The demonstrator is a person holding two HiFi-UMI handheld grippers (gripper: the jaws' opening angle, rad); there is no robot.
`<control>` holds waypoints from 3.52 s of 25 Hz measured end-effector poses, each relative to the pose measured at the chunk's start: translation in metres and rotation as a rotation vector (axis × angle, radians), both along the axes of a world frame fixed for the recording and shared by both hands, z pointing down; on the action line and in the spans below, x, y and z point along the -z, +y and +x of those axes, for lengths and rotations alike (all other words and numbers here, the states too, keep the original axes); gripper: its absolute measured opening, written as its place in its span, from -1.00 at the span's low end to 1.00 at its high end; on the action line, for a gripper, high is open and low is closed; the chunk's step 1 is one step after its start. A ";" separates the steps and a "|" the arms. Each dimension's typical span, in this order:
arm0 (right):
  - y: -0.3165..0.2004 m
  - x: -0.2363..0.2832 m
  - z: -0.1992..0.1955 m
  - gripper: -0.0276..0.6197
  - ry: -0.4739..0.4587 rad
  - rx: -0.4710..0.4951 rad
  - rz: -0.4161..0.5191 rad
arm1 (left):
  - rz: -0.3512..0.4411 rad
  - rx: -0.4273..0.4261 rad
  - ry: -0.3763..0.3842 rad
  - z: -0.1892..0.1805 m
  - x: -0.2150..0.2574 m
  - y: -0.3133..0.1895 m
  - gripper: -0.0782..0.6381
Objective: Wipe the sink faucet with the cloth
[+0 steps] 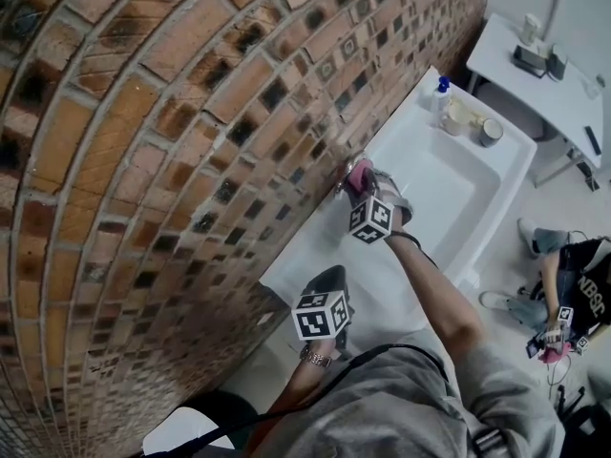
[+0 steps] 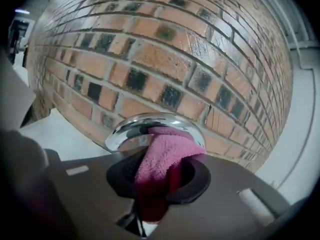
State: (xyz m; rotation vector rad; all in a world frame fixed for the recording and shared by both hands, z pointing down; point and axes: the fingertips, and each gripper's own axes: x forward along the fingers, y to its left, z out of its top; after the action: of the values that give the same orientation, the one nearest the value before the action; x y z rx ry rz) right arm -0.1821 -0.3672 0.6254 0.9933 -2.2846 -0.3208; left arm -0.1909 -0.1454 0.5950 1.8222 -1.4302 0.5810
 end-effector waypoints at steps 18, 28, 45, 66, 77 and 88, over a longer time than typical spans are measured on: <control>0.080 0.003 -0.045 -0.68 0.097 0.378 0.146 | 0.017 -0.040 -0.009 0.014 0.007 0.000 -0.74; 0.013 0.081 -0.003 -0.68 -0.106 0.161 0.217 | 0.016 0.010 -0.002 -0.004 0.009 0.004 -0.74; -0.089 -0.092 0.064 -0.72 -0.014 0.093 -0.378 | -0.025 0.014 -0.008 -0.004 -0.008 -0.007 -0.74; 0.007 -0.148 0.115 -0.71 -0.380 -0.348 -0.633 | -0.020 0.018 0.005 0.003 -0.007 -0.002 -0.74; 0.028 -0.074 0.091 -0.69 -0.190 -0.139 -0.460 | -0.014 -0.038 0.018 0.018 -0.006 -0.008 -0.74; -0.007 0.000 0.009 -0.68 -0.206 0.077 -0.263 | 0.011 -0.018 0.022 0.006 0.005 -0.004 -0.74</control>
State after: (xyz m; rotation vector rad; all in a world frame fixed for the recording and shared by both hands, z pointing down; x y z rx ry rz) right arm -0.1726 -0.3742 0.6256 0.8377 -2.4750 0.0552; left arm -0.1846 -0.1493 0.5904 1.8460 -1.4062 0.5624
